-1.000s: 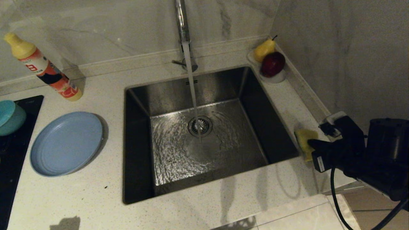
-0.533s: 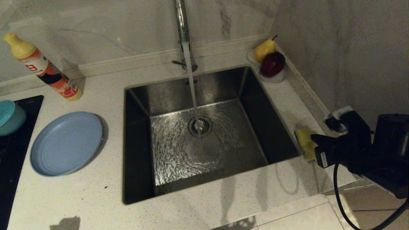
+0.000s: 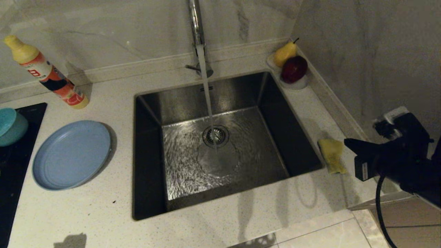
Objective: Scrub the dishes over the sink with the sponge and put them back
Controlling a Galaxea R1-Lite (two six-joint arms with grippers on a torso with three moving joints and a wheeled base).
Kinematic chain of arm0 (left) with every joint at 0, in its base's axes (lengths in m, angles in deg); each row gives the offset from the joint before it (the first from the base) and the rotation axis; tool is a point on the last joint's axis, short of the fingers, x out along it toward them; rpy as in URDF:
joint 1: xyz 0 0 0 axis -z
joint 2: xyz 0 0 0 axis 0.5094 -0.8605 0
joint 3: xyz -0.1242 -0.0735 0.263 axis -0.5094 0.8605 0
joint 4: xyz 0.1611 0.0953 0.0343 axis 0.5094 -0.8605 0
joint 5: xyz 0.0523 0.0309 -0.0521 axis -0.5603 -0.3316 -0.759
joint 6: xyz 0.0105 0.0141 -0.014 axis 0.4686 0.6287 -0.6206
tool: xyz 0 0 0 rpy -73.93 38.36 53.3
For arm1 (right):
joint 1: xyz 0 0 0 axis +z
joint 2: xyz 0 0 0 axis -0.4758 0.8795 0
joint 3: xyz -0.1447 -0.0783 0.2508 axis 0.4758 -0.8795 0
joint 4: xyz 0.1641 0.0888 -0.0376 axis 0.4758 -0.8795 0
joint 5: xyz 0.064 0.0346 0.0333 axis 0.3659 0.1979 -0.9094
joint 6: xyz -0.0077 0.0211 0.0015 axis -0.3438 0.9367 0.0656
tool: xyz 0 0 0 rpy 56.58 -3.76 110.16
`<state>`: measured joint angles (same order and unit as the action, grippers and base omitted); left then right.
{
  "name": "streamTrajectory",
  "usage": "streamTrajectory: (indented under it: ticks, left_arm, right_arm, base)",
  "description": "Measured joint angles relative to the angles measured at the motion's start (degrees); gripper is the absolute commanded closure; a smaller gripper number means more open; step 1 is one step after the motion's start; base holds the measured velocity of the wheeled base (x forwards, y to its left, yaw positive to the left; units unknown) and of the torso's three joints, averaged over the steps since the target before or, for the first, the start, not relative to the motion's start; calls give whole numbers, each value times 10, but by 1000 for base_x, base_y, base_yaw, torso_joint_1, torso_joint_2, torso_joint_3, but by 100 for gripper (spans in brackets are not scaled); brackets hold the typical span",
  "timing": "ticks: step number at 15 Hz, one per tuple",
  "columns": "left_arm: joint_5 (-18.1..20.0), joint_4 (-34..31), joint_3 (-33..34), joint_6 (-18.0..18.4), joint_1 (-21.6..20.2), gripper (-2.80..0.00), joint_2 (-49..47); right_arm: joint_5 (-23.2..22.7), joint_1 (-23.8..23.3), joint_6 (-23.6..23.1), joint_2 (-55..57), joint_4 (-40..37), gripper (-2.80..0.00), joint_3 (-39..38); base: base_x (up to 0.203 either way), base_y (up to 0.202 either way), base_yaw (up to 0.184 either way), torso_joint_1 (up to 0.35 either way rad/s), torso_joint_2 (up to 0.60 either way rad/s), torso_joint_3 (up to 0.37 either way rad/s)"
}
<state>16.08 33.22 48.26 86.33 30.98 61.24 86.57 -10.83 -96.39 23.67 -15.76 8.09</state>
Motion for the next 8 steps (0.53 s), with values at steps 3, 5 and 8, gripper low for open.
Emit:
streamTrajectory:
  ticks: [3, 5, 8]
  left_arm:
    - [0, 0, 0, 0, 0, 0, 0]
    - [0, 0, 0, 0, 0, 0, 0]
    - [0, 0, 0, 0, 0, 0, 0]
  right_arm:
    - [-50, 12, 8, -79, -26, 0, -35]
    - [-83, 15, 30, -131, -60, 0, -49]
    - [-126, 3, 70, -206, -136, 0, -55]
  base:
    - [0, 0, 0, 0, 0, 0]
    - [0, 0, 0, 0, 0, 0]
    - [0, 0, 0, 0, 0, 0]
